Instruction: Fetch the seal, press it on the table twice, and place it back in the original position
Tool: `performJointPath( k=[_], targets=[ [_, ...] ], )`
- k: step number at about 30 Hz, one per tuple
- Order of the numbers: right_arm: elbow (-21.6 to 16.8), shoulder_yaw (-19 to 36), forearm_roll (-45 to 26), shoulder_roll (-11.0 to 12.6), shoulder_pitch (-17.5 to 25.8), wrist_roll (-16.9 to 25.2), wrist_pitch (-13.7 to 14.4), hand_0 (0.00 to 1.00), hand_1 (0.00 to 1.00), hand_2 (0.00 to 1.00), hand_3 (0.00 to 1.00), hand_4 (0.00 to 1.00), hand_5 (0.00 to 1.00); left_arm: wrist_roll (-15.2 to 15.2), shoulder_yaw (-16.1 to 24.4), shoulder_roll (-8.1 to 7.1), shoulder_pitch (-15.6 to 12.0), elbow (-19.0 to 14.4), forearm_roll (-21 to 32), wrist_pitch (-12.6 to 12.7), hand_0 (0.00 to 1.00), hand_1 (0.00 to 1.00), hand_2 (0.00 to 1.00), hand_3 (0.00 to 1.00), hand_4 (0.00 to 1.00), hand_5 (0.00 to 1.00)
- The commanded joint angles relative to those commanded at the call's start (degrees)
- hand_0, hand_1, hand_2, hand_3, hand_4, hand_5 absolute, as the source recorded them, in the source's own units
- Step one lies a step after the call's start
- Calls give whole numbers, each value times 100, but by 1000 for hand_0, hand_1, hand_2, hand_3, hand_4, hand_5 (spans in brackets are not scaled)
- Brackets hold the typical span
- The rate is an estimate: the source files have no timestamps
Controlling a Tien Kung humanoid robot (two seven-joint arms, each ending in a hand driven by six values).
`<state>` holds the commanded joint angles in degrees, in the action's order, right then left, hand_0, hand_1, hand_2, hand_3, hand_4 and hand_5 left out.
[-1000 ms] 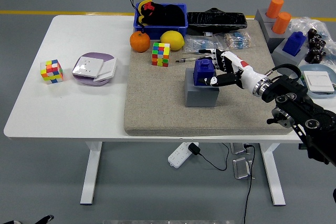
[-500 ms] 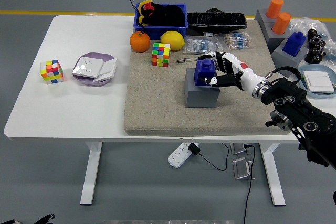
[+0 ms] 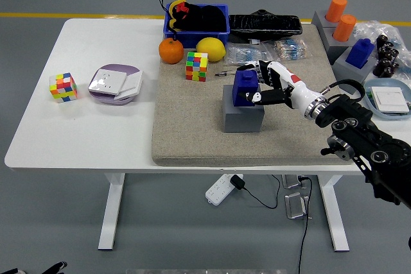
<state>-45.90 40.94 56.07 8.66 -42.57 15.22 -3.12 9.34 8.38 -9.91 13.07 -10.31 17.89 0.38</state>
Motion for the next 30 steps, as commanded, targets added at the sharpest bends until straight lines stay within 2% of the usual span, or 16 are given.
performJointPath(
  k=[6, 13, 15, 19, 25, 30],
  targets=[
    [-97, 59, 73, 64, -78, 8, 26, 456, 321, 343, 336, 651, 2, -9, -38, 0, 10, 0, 43, -4, 809, 790, 766, 802, 691, 421],
    [-232, 175, 193, 318, -104, -20, 3, 456, 320, 341, 335, 642, 2, 16, 168, -13, 1, 0, -127, 17, 810, 789, 766, 802, 693, 422],
    [-255, 254, 237, 436, -66, -31, -4, 456, 320, 341, 335, 642, 2, 58, 343, -6, -10, 0, -294, 30, 810, 789, 766, 802, 693, 422],
    [-221, 450, 281, 591, 48, -40, 9, 454, 319, 341, 333, 633, 2, 66, 396, 5, -13, 0, -334, 26, 810, 790, 766, 803, 694, 423],
    [-119, 749, 384, 784, 297, -46, 43, 454, 320, 341, 333, 632, 2, -5, 165, 20, 7, 0, -91, 1, 810, 789, 766, 803, 695, 421],
    [22, 866, 455, 838, 489, -53, 66, 452, 319, 341, 332, 627, 2, 4, 221, 34, 0, 0, -139, -1, 810, 791, 767, 803, 695, 421]
  ],
)
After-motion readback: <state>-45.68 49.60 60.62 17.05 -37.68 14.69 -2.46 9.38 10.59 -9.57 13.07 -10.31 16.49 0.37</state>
